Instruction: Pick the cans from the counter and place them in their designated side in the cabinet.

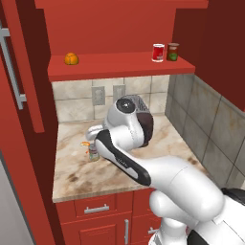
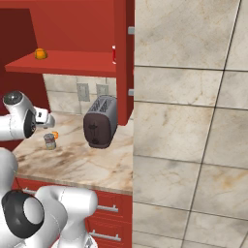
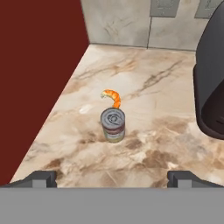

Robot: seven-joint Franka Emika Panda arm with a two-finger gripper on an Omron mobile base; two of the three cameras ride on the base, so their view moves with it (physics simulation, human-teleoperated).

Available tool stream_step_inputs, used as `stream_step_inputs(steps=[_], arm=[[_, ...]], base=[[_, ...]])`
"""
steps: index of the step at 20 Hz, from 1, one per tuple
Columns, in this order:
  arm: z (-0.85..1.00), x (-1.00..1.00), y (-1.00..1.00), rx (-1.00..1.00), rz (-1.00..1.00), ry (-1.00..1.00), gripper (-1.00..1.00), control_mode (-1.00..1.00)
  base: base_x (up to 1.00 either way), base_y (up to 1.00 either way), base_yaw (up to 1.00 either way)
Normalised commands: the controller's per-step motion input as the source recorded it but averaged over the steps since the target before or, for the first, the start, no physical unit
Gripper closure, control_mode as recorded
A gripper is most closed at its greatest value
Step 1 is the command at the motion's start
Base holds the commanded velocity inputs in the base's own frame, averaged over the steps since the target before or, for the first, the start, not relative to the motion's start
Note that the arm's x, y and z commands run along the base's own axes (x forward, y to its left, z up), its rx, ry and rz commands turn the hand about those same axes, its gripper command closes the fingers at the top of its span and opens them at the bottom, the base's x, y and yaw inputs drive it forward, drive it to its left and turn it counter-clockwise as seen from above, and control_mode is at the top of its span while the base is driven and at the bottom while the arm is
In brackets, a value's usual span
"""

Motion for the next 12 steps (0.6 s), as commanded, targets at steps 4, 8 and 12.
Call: stream_step_inputs(steps=[4,8,12], arm=[[-0.20,0.18,0.06,-0.01,0.00,0.00,-1.00,-1.00],[-0.21,0.19,0.08,0.00,0.00,0.00,-1.00,-1.00],[-0.19,0.15,0.06,-0.01,0.00,0.00,-1.00,-1.00]], base=[[0.00,0.00,0.00],[0.00,0.00,0.00],[0.00,0.00,0.00]])
